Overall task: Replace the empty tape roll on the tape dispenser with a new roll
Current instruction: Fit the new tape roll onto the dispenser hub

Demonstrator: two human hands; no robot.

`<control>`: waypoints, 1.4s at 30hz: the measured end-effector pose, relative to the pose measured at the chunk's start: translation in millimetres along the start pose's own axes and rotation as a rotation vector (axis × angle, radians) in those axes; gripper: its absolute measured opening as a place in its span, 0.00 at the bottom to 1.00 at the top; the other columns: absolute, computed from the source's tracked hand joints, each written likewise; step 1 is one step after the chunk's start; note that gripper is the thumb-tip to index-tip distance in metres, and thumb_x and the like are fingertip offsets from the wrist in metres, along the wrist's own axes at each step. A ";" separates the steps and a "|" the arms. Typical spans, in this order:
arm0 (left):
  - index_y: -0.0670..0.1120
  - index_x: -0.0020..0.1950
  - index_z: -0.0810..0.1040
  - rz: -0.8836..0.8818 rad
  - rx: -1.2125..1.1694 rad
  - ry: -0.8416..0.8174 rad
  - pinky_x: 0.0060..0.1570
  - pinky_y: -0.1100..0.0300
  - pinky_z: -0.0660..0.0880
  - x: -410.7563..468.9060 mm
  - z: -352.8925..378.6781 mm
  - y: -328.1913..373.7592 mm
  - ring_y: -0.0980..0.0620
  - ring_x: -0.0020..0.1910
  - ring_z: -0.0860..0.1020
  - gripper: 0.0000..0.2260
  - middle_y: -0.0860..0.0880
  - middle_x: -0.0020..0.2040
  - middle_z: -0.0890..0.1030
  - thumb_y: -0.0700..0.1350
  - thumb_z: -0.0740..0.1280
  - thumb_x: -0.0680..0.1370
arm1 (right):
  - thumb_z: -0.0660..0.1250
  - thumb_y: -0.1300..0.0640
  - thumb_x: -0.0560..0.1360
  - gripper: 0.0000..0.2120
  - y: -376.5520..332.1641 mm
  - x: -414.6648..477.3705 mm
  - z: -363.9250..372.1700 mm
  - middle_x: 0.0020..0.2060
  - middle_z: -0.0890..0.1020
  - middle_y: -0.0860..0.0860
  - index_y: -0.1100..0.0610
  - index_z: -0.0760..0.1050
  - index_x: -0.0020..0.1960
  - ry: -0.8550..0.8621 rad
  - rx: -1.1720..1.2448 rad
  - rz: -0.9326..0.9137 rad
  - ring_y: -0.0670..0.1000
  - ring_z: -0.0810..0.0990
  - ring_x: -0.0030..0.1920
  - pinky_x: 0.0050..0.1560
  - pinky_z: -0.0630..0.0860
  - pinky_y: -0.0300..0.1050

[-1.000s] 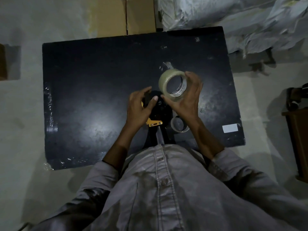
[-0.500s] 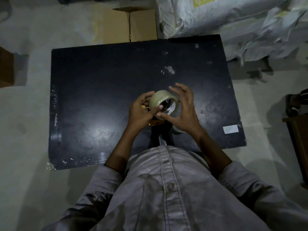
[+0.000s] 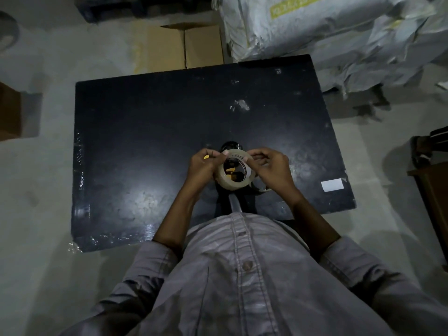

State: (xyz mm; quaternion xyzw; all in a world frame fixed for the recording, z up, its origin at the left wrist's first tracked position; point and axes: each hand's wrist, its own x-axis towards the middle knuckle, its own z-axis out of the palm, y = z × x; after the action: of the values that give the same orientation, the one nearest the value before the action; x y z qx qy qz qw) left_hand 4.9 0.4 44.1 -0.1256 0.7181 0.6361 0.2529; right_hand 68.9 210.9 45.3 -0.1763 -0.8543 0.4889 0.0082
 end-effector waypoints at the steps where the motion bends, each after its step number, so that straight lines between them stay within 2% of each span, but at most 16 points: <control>1: 0.36 0.58 0.84 0.001 -0.002 -0.004 0.30 0.65 0.74 0.2 1.0 -0.4 0.60 0.29 0.78 0.15 0.50 0.37 0.85 0.48 0.77 0.83 | 0.81 0.50 0.79 0.08 1.9 -0.3 1.5 0.45 0.91 0.44 0.52 0.89 0.56 0.007 -0.031 0.026 0.42 0.89 0.45 0.51 0.89 0.50; 3: 0.34 0.63 0.84 0.015 -0.019 -0.010 0.32 0.67 0.75 0.4 2.1 0.5 0.62 0.30 0.79 0.15 0.49 0.41 0.85 0.46 0.75 0.85 | 0.82 0.50 0.77 0.08 5.5 -0.8 5.8 0.41 0.90 0.45 0.50 0.88 0.54 0.041 -0.025 0.092 0.45 0.90 0.39 0.45 0.89 0.55; 5: 0.36 0.64 0.85 0.032 -0.025 -0.013 0.36 0.68 0.77 1.5 1.1 1.8 0.64 0.32 0.81 0.12 0.48 0.45 0.85 0.43 0.74 0.85 | 0.83 0.54 0.76 0.08 4.9 -1.4 8.4 0.37 0.90 0.50 0.53 0.88 0.53 0.086 0.056 0.181 0.50 0.90 0.33 0.38 0.89 0.55; 7: 0.40 0.65 0.87 0.061 0.008 -0.016 0.41 0.63 0.80 2.4 0.2 1.2 0.61 0.38 0.84 0.11 0.49 0.48 0.88 0.44 0.74 0.85 | 0.82 0.59 0.77 0.08 2.8 -0.5 9.2 0.35 0.90 0.52 0.57 0.87 0.54 0.141 0.110 0.246 0.51 0.89 0.30 0.35 0.88 0.52; 10: 0.50 0.61 0.88 0.123 0.097 -0.024 0.51 0.55 0.84 -0.5 3.2 0.5 0.52 0.51 0.88 0.06 0.47 0.54 0.90 0.46 0.75 0.85 | 0.82 0.60 0.77 0.08 3.6 2.7 11.4 0.33 0.88 0.49 0.57 0.86 0.53 0.203 0.114 0.270 0.48 0.88 0.29 0.31 0.85 0.43; 11: 0.52 0.60 0.88 0.147 0.121 -0.020 0.54 0.55 0.84 0.8 5.0 -0.6 0.51 0.53 0.88 0.05 0.46 0.55 0.90 0.45 0.75 0.85 | 0.82 0.59 0.77 0.08 4.4 3.8 12.8 0.33 0.88 0.48 0.56 0.85 0.53 0.211 0.104 0.269 0.48 0.88 0.29 0.31 0.85 0.42; 13: 0.52 0.62 0.89 0.214 0.202 -0.013 0.55 0.59 0.84 7.4 8.4 -4.1 0.59 0.52 0.87 0.08 0.47 0.56 0.91 0.43 0.75 0.84 | 0.81 0.58 0.78 0.08 6.6 5.9 16.6 0.35 0.89 0.48 0.56 0.85 0.55 0.216 0.087 0.263 0.47 0.89 0.30 0.34 0.87 0.45; 15: 0.47 0.67 0.88 0.252 0.287 -0.023 0.51 0.66 0.83 13.6 10.9 -5.4 0.67 0.47 0.86 0.12 0.51 0.54 0.90 0.40 0.74 0.84 | 0.80 0.57 0.79 0.09 8.6 8.5 20.2 0.39 0.90 0.49 0.56 0.85 0.58 0.212 0.093 0.247 0.47 0.90 0.32 0.37 0.89 0.49; 19: 0.49 0.69 0.87 0.251 0.378 -0.011 0.39 0.67 0.79 31.0 13.1 -9.3 0.61 0.39 0.84 0.15 0.60 0.39 0.84 0.38 0.72 0.84 | 0.79 0.56 0.80 0.11 11.3 20.1 27.1 0.43 0.89 0.48 0.55 0.84 0.60 0.221 0.050 0.208 0.48 0.90 0.35 0.39 0.90 0.56; 21: 0.53 0.68 0.88 0.259 0.455 -0.006 0.41 0.65 0.78 39.0 13.4 -9.0 0.60 0.41 0.83 0.15 0.61 0.37 0.82 0.41 0.72 0.84 | 0.78 0.55 0.81 0.11 11.0 26.7 29.8 0.43 0.90 0.48 0.54 0.84 0.62 0.221 -0.019 0.177 0.48 0.90 0.37 0.43 0.90 0.56; 24: 0.55 0.67 0.88 0.244 0.510 -0.001 0.47 0.55 0.81 53.4 10.4 -11.9 0.51 0.45 0.83 0.15 0.58 0.37 0.79 0.43 0.71 0.83 | 0.77 0.53 0.82 0.13 11.6 34.8 35.4 0.45 0.91 0.51 0.54 0.84 0.64 0.226 -0.091 0.141 0.51 0.91 0.43 0.51 0.88 0.57; 26: 0.53 0.67 0.88 0.250 0.505 -0.002 0.51 0.52 0.83 57.6 9.1 -10.5 0.51 0.47 0.84 0.14 0.57 0.38 0.81 0.43 0.72 0.83 | 0.77 0.53 0.82 0.14 13.8 38.4 39.1 0.45 0.92 0.52 0.55 0.84 0.65 0.220 -0.106 0.150 0.52 0.91 0.43 0.53 0.87 0.57; 29: 0.52 0.68 0.88 0.279 0.531 0.018 0.53 0.58 0.81 62.0 6.1 -8.0 0.51 0.50 0.85 0.15 0.59 0.40 0.82 0.42 0.73 0.82 | 0.77 0.51 0.82 0.14 22.3 40.8 43.9 0.41 0.91 0.50 0.54 0.83 0.65 0.185 -0.066 0.172 0.49 0.91 0.40 0.52 0.88 0.59; 33: 0.52 0.67 0.88 0.256 0.512 0.061 0.61 0.53 0.84 65.3 -0.2 -13.7 0.53 0.56 0.87 0.16 0.53 0.52 0.89 0.42 0.77 0.80 | 0.78 0.51 0.81 0.12 30.2 39.2 50.0 0.36 0.90 0.49 0.54 0.84 0.62 0.159 -0.047 0.152 0.49 0.91 0.39 0.49 0.88 0.63; 38: 0.53 0.65 0.89 0.214 0.528 0.086 0.59 0.56 0.84 63.7 1.0 -11.9 0.55 0.57 0.88 0.16 0.53 0.55 0.91 0.41 0.79 0.78 | 0.79 0.52 0.80 0.12 31.6 41.2 51.1 0.37 0.90 0.50 0.56 0.85 0.61 0.172 -0.060 0.154 0.51 0.90 0.39 0.47 0.88 0.61; 42: 0.55 0.63 0.89 0.143 0.562 0.099 0.54 0.59 0.83 70.0 0.0 -6.3 0.55 0.55 0.87 0.16 0.53 0.52 0.90 0.42 0.81 0.77 | 0.80 0.51 0.80 0.14 34.2 41.6 53.6 0.40 0.90 0.51 0.56 0.84 0.61 0.183 -0.089 0.141 0.54 0.91 0.40 0.47 0.88 0.61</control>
State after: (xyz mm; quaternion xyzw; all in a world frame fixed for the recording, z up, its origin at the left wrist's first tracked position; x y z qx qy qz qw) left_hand -50.7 9.4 2.1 -0.0304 0.8846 0.4216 0.1970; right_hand 29.9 194.9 -18.0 -0.2801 -0.8564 0.4316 0.0438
